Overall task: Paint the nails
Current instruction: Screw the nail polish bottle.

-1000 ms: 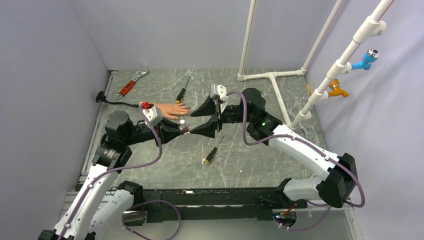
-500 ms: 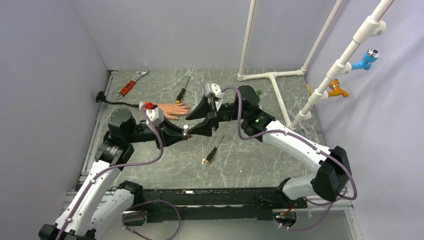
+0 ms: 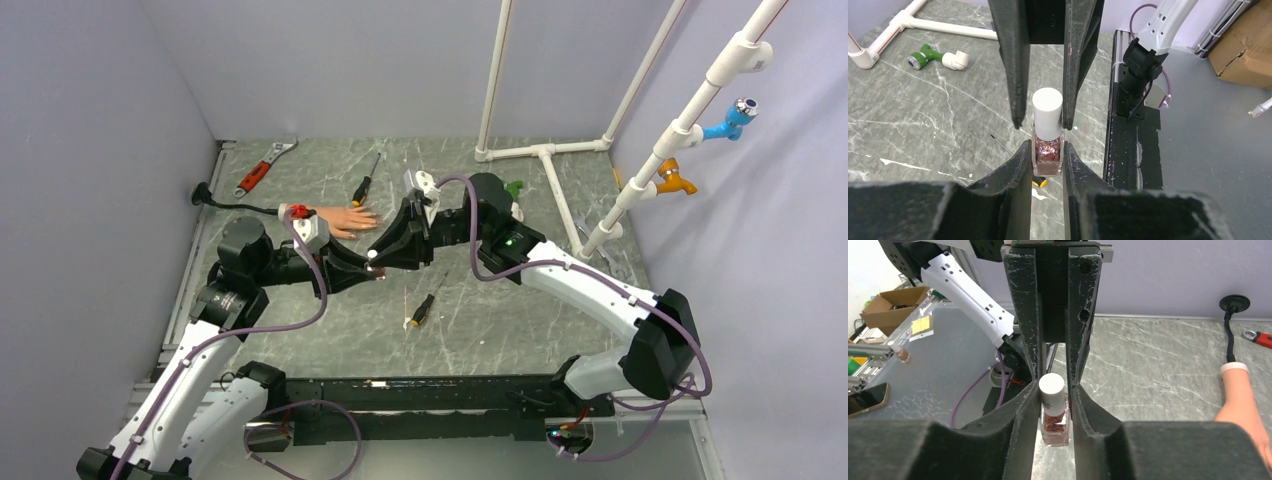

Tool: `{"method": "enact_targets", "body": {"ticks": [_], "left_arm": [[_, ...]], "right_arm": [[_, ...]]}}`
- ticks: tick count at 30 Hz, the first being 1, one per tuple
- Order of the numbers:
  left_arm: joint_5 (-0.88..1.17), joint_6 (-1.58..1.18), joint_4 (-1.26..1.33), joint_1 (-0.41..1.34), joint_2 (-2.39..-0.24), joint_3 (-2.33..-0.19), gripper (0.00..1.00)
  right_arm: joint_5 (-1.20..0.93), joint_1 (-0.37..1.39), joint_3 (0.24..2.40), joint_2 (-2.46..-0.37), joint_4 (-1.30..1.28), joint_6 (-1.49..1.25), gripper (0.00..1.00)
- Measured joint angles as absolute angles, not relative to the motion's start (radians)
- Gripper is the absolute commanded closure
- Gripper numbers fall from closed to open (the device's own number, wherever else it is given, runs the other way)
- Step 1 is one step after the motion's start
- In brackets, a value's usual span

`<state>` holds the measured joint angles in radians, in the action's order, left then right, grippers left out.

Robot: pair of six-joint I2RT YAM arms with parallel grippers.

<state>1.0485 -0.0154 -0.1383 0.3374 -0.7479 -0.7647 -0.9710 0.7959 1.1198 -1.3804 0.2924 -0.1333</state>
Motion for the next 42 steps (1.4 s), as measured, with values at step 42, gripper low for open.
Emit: {"method": "enact_targets", "body": {"ticks": [42], "left_arm": [[0.66, 0.007, -0.249, 0.337, -0.686, -0.763, 1.0]], "right_arm": [[-0.113, 1.034, 1.05, -1.365, 0.339, -0.134, 0.89]]}}
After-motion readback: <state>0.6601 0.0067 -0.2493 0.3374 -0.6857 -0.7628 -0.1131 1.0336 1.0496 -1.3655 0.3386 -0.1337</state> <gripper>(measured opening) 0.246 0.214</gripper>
